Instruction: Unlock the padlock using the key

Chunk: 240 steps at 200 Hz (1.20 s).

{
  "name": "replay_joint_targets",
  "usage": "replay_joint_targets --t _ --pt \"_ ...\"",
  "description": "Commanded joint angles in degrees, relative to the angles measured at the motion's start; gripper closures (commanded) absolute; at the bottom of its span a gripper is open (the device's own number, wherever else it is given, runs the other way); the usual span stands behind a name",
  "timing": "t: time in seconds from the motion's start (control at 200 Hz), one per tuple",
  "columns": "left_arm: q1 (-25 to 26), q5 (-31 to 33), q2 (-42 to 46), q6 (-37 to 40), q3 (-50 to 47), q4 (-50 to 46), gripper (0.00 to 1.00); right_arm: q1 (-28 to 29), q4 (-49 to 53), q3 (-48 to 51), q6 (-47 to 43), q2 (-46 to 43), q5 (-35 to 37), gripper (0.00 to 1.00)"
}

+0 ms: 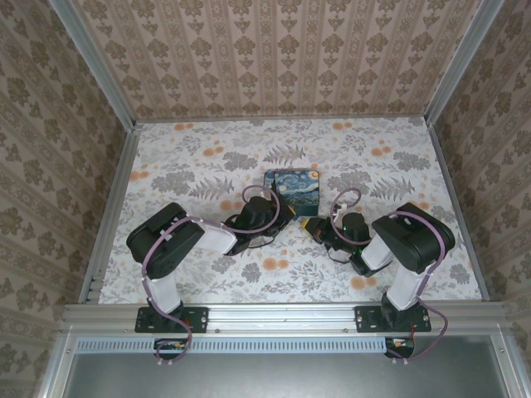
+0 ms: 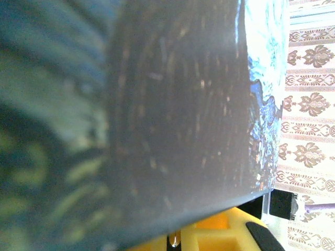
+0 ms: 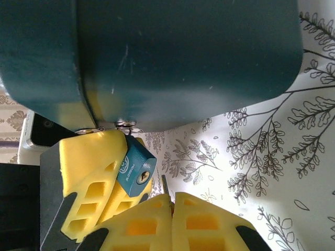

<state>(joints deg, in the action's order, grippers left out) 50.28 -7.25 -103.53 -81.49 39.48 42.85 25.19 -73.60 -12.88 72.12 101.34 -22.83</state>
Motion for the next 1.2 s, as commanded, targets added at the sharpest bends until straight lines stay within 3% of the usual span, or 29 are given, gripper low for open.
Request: replay_joint_targets --t 0.0,1.195 --pt "0.51 -0.75 0.44 -1.54 -0.08 2.59 1.00 0.39 -2.50 -0.91 0.39 0.83 1.02 1.00" --pt "0.68 0.19 -0.10 -0.18 -0.04 0.74 1.00 0.39 -1.16 -2.41 1.50 -1.74 0.07 1.00"
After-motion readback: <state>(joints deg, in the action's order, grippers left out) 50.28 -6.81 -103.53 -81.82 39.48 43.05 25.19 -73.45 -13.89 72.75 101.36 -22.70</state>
